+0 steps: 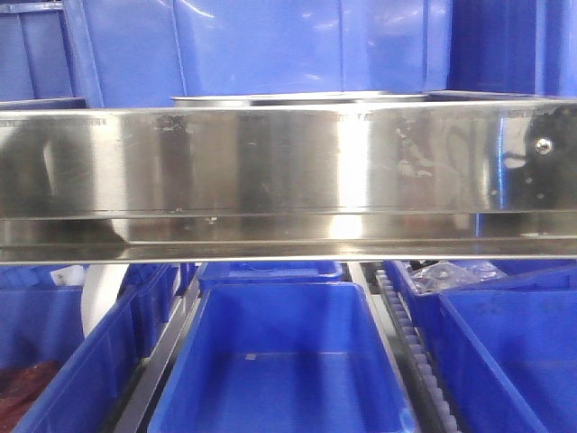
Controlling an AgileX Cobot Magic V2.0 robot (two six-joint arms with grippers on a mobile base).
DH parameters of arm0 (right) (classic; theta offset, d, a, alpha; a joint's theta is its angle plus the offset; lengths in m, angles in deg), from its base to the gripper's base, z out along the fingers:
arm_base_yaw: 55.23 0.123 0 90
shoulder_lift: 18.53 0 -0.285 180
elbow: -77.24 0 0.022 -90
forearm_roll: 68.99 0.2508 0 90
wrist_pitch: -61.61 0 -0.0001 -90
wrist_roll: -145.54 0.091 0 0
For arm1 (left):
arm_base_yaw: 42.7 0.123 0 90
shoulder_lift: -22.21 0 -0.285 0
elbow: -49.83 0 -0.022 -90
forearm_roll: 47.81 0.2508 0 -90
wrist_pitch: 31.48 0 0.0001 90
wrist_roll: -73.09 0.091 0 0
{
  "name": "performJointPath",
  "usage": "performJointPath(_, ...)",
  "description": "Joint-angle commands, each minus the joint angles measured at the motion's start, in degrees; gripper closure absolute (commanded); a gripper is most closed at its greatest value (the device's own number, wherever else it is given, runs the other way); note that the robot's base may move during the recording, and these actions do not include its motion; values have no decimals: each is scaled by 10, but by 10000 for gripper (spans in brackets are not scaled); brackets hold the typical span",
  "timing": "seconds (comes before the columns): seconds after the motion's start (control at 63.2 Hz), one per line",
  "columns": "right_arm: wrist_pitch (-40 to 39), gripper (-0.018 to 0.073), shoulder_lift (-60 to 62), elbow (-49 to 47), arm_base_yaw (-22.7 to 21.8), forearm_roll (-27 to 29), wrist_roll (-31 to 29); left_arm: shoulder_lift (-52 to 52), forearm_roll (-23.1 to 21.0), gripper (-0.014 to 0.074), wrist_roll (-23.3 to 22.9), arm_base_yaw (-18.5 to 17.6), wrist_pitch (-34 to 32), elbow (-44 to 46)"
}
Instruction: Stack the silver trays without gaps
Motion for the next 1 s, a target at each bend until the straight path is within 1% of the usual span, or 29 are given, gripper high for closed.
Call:
performJointPath(0.0, -51, 510, 11, -1, -1, -2, -5, 10, -3, 645, -1, -2, -42, 2)
performJointPath(0.38, -52, 510, 11, -1, -1, -2, -5, 10, -4, 645, -1, -2, -42, 2)
performJointPath(0.459, -69, 510, 11, -1, -1, -2, -5, 10, -4, 645, -1, -2, -42, 2)
performJointPath(0.507, -80, 510, 11, -1, -1, -2, -5, 10, -10, 645, -2, -2, -53, 2)
performJointPath(0.697, -98, 510, 11, -1, -1, -2, -5, 10, -14, 645, -4, -2, -60, 2)
performJointPath(0.76, -117, 510, 11, -1, -1, -2, -5, 10, -14, 645, -4, -2, -71, 2)
performJointPath(0.823, -147, 510, 11, -6, -1, 9, -1, 9, -15, 644, -4, -2, -109, 4)
performJointPath(0.871, -149, 510, 11, -22, -1, 14, 0, 8, -21, 644, -4, -2, -137, 20)
performJointPath(0.902, -137, 510, 11, -36, -1, 15, 0, 7, -25, 644, -4, -2, -136, 35)
performJointPath(0.934, -117, 510, 11, -59, -1, 15, 0, 4, -25, 644, -4, -2, -119, 60)
performJointPath(0.966, -91, 510, 10, -84, -1, 15, 0, 0, -20, 644, -4, -2, -86, 91)
performJointPath(0.982, -80, 510, 8, -101, -1, 15, 0, -4, -16, 644, -4, -2, -59, 112)
